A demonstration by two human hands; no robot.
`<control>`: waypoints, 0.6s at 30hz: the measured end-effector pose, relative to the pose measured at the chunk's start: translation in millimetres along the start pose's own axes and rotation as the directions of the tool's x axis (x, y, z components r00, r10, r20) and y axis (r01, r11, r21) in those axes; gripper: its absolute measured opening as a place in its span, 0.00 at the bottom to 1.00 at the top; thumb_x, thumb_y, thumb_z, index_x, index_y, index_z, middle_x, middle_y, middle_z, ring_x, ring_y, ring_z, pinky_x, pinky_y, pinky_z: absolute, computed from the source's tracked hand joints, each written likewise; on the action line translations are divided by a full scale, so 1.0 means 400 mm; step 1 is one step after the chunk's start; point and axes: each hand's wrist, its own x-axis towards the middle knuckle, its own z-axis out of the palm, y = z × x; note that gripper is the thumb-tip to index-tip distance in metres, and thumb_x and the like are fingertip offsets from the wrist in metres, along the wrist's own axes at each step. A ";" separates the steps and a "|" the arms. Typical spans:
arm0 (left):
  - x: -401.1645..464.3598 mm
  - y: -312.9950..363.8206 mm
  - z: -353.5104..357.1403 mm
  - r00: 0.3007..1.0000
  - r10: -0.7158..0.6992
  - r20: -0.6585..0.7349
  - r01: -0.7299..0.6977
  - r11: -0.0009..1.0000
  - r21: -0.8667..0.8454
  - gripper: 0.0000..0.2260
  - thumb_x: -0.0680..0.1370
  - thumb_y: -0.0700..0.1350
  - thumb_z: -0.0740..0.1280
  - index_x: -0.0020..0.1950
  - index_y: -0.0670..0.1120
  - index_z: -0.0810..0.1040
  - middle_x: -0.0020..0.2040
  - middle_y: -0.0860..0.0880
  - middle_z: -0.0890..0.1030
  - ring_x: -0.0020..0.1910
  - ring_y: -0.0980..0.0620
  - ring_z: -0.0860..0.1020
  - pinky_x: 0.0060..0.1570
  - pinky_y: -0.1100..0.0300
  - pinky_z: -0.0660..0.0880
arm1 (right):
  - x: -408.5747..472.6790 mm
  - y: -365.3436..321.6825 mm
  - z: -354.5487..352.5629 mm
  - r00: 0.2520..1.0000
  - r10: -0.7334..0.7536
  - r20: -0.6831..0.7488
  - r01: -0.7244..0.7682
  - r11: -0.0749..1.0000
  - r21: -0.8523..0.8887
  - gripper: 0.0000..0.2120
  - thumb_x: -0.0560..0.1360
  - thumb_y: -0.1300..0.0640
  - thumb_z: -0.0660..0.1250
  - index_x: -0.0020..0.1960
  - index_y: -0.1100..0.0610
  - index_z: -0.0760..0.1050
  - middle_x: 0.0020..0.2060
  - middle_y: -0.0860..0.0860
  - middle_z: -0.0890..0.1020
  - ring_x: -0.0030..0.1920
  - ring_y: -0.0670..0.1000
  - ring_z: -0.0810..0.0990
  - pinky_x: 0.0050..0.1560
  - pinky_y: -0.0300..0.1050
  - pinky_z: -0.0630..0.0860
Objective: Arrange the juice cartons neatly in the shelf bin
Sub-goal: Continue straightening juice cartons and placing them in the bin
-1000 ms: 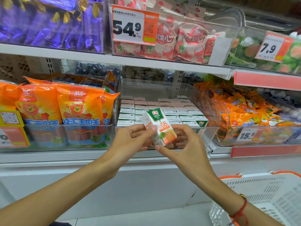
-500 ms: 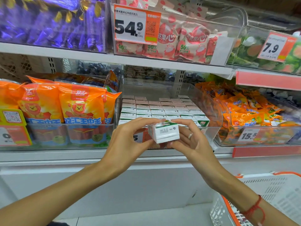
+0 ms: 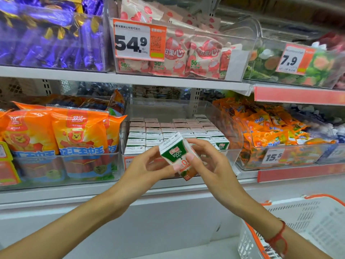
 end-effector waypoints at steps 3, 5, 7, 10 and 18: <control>0.015 0.006 0.003 0.998 0.020 -0.063 -0.020 1.000 0.010 0.23 0.64 0.51 0.74 0.58 0.62 0.76 0.50 0.65 0.82 0.50 0.65 0.81 0.38 0.73 0.76 | 0.007 0.002 -0.012 0.999 -0.038 0.010 0.038 0.998 -0.042 0.15 0.77 0.49 0.64 0.63 0.44 0.75 0.58 0.47 0.77 0.54 0.47 0.82 0.42 0.42 0.82; 0.030 0.012 0.015 0.998 0.026 -0.063 -0.025 0.999 0.021 0.21 0.66 0.49 0.73 0.57 0.60 0.77 0.48 0.64 0.83 0.47 0.63 0.82 0.36 0.71 0.77 | 0.010 0.011 -0.023 0.999 -0.049 0.016 0.050 0.995 -0.089 0.14 0.77 0.49 0.64 0.62 0.41 0.74 0.59 0.47 0.75 0.55 0.48 0.81 0.43 0.41 0.81; 0.048 0.016 0.034 0.998 0.038 -0.040 -0.034 0.995 0.095 0.16 0.69 0.48 0.72 0.56 0.59 0.78 0.47 0.65 0.83 0.46 0.63 0.82 0.36 0.70 0.77 | 0.014 0.021 -0.043 0.999 -0.045 0.020 0.048 0.988 -0.144 0.15 0.77 0.46 0.63 0.63 0.41 0.73 0.59 0.46 0.75 0.54 0.47 0.81 0.43 0.40 0.81; 0.092 0.012 0.065 0.996 0.061 -0.063 -0.049 0.982 0.180 0.14 0.73 0.43 0.72 0.55 0.58 0.79 0.47 0.64 0.83 0.46 0.62 0.82 0.38 0.68 0.78 | 0.030 0.040 -0.099 0.996 -0.092 0.000 0.087 0.948 -0.305 0.17 0.77 0.43 0.63 0.64 0.43 0.74 0.58 0.43 0.78 0.56 0.42 0.79 0.49 0.34 0.78; 0.259 -0.008 0.229 0.954 0.158 -0.255 -0.122 0.981 0.151 0.12 0.77 0.45 0.70 0.59 0.55 0.75 0.51 0.61 0.80 0.44 0.70 0.78 0.39 0.76 0.73 | 0.064 0.140 -0.295 0.902 -0.192 -0.386 -0.136 0.722 -0.678 0.17 0.80 0.45 0.59 0.66 0.49 0.71 0.59 0.44 0.76 0.60 0.46 0.73 0.53 0.39 0.68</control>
